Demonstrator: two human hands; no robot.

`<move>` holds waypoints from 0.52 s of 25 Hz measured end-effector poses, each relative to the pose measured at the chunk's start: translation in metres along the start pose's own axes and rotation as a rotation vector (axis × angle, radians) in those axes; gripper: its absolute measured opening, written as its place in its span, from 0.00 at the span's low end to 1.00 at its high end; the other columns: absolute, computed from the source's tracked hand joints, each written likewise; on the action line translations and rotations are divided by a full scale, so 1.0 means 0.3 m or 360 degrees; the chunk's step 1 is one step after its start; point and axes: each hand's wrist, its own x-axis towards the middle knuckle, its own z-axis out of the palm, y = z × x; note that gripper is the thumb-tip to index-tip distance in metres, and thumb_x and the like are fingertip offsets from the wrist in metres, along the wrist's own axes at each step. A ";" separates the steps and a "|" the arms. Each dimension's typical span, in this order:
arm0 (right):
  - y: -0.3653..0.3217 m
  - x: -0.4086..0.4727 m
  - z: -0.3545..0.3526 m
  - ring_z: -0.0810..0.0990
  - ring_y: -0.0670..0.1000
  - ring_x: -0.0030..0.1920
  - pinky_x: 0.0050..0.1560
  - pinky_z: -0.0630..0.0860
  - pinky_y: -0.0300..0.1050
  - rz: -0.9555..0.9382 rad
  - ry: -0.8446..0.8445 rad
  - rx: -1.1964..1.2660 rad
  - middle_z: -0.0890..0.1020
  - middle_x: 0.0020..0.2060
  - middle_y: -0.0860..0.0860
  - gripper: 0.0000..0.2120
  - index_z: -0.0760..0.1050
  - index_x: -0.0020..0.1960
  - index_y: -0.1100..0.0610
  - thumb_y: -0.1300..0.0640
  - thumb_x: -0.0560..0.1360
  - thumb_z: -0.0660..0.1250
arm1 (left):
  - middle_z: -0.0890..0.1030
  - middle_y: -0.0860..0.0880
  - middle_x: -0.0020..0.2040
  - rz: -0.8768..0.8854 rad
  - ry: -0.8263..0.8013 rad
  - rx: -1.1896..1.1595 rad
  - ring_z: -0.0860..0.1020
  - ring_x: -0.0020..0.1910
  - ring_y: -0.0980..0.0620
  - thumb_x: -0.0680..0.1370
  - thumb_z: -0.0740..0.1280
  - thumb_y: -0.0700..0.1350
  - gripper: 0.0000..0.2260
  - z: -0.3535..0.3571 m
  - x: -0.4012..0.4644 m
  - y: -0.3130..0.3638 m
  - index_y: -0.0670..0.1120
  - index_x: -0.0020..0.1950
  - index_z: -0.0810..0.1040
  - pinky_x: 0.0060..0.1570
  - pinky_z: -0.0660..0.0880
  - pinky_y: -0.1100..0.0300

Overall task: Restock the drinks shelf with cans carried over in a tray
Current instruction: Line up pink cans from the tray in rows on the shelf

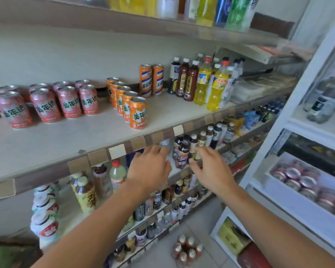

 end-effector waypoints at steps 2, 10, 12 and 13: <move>0.134 -0.074 -0.036 0.70 0.52 0.68 0.64 0.70 0.48 0.0138 0.0004 -0.0022 0.74 0.67 0.52 0.23 0.67 0.72 0.55 0.46 0.81 0.59 | 0.74 0.47 0.61 0.0144 -0.0040 -0.0034 0.72 0.62 0.45 0.81 0.55 0.52 0.16 0.040 0.038 0.150 0.48 0.66 0.69 0.55 0.71 0.48; 0.629 -0.378 -0.278 0.71 0.55 0.66 0.63 0.68 0.48 0.0576 0.0006 -0.0304 0.74 0.66 0.53 0.23 0.66 0.73 0.54 0.46 0.81 0.58 | 0.75 0.48 0.58 0.0534 -0.0125 -0.0208 0.74 0.59 0.45 0.81 0.54 0.53 0.14 0.191 0.152 0.725 0.48 0.62 0.70 0.50 0.74 0.49; 0.740 -0.450 -0.319 0.70 0.55 0.67 0.63 0.69 0.48 0.0680 -0.0006 -0.0312 0.73 0.68 0.52 0.24 0.65 0.74 0.53 0.45 0.81 0.57 | 0.75 0.49 0.58 0.0597 -0.0130 -0.0229 0.75 0.58 0.46 0.82 0.54 0.53 0.14 0.222 0.162 0.850 0.48 0.63 0.70 0.49 0.75 0.49; 0.783 -0.480 -0.329 0.70 0.55 0.67 0.62 0.69 0.48 0.0723 0.0000 -0.0301 0.72 0.68 0.52 0.24 0.65 0.74 0.52 0.45 0.81 0.58 | 0.75 0.49 0.58 0.0606 -0.0136 -0.0243 0.75 0.58 0.46 0.82 0.54 0.53 0.15 0.238 0.167 0.895 0.49 0.64 0.70 0.49 0.75 0.50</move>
